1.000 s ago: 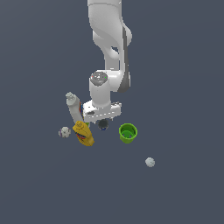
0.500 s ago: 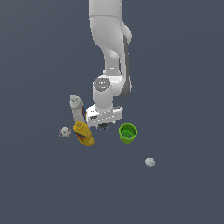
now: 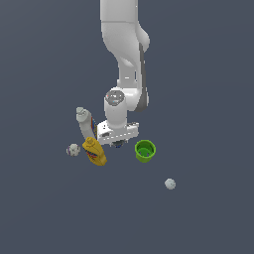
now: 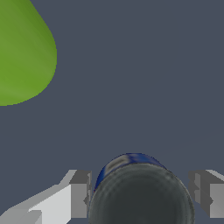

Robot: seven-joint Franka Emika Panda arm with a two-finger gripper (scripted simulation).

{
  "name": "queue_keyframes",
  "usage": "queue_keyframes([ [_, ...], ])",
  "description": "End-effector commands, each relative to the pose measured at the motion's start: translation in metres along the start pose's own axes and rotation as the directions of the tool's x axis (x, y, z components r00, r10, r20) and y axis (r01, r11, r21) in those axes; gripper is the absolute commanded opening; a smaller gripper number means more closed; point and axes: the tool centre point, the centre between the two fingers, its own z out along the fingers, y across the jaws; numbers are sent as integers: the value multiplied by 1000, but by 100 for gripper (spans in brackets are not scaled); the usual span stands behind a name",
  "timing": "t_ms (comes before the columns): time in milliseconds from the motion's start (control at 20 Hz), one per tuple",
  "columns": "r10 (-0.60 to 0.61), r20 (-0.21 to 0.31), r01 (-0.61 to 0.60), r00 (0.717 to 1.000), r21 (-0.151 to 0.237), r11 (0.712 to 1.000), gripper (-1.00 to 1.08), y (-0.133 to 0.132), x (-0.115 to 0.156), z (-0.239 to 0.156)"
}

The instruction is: Pick up a designated object from a clutter of objects.

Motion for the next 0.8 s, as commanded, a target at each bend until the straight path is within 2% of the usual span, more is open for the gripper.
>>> queue_keyframes([
  [0, 25, 47, -26, 999, 12, 1000, -100, 4, -23, 16],
  [200, 25, 47, -26, 999, 12, 1000, -100, 4, -23, 16],
  [250, 2, 7, -2, 1000, 3, 1000, -100, -1, -4, 1],
  [750, 3, 9, -3, 1000, 3, 1000, -100, 8, 3, -20],
])
